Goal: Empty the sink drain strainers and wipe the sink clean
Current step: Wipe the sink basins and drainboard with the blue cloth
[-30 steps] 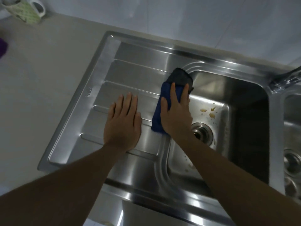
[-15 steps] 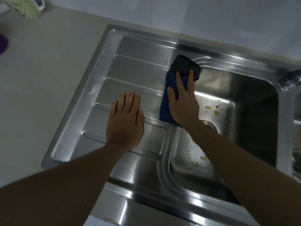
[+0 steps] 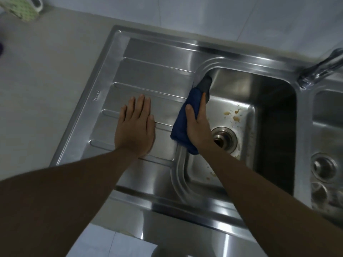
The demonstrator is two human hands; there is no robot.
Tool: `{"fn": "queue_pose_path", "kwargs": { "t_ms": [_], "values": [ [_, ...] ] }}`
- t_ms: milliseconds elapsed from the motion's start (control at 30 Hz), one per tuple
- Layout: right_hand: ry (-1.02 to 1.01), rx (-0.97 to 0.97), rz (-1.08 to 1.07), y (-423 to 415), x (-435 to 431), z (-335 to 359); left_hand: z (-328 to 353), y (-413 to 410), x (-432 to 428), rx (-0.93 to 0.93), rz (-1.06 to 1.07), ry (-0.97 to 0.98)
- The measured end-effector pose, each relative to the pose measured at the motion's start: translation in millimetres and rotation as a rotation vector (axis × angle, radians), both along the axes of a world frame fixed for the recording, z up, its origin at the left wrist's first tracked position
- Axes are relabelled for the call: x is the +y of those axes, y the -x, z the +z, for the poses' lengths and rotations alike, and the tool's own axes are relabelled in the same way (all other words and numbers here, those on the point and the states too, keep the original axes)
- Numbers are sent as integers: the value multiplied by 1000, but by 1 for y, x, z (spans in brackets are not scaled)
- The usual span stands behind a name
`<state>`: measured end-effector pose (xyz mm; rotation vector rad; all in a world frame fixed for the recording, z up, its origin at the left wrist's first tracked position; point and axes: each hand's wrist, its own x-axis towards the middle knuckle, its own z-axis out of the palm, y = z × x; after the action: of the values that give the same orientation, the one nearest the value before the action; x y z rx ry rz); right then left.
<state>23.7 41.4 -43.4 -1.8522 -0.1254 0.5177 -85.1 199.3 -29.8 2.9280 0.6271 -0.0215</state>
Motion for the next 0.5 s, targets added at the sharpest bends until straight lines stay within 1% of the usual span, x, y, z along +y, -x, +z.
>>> {"fn": "queue_pose_path", "kwargs": {
  "t_ms": [167, 300, 367, 433, 500],
  "values": [
    [-12, 162, 122, 42, -29, 0, 4, -1, -3, 15, 46, 16],
    [44, 347, 258, 75, -58, 1, 8, 7, -22, 27, 120, 72],
    [66, 429, 339, 82, -73, 4, 10, 17, -40, 4, 104, 96],
    [85, 476, 452, 82, -88, 8, 12, 27, -59, -9, 65, 116],
    [216, 450, 649, 80, -105, 13, 13, 32, -77, -1, 48, 131]
  ]
}}
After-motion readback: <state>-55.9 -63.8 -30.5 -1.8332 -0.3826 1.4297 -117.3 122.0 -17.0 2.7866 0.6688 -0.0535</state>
